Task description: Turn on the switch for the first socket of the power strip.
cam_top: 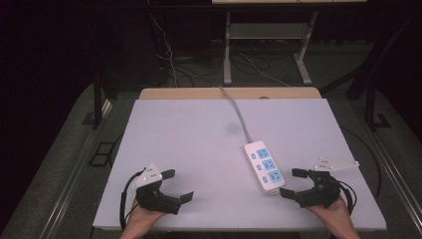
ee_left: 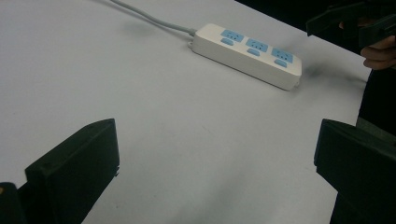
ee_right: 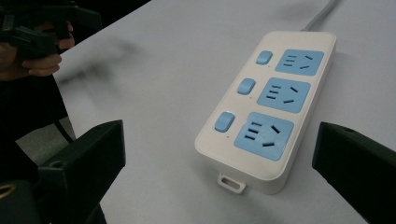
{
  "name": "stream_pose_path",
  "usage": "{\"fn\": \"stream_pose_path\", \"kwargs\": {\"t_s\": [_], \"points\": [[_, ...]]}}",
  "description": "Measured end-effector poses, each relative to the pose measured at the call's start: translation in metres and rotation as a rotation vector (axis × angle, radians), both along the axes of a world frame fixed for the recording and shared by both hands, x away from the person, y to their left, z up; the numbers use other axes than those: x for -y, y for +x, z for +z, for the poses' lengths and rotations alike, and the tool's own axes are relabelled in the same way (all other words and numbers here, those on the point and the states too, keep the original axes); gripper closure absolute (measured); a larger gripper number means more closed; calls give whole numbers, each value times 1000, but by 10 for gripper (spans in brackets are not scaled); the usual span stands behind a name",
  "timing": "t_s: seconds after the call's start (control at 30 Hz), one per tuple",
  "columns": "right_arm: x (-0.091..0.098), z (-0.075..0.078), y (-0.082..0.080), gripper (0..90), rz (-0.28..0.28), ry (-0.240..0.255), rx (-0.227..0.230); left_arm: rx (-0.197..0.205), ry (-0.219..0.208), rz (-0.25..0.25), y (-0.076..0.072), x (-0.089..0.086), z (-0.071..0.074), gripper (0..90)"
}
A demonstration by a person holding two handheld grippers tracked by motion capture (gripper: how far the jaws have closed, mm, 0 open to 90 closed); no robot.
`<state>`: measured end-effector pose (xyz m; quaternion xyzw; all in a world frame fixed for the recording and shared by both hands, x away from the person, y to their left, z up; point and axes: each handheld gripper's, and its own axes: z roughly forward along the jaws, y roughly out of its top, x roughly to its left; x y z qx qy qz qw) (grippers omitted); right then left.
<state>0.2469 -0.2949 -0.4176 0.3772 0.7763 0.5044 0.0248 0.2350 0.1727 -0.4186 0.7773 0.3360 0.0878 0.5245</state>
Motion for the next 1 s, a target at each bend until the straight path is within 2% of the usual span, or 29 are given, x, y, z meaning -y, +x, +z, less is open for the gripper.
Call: {"fn": "stream_pose_path", "kwargs": {"t_s": [0.6, 1.0], "points": [[4, -1, 1, 22, -5, 13, -22, -11, 5, -14, 1, 0, -1, 0], [4, 2, 0, 22, -15, -2, -36, -17, 9, -23, 1, 1, -2, 0]]}}
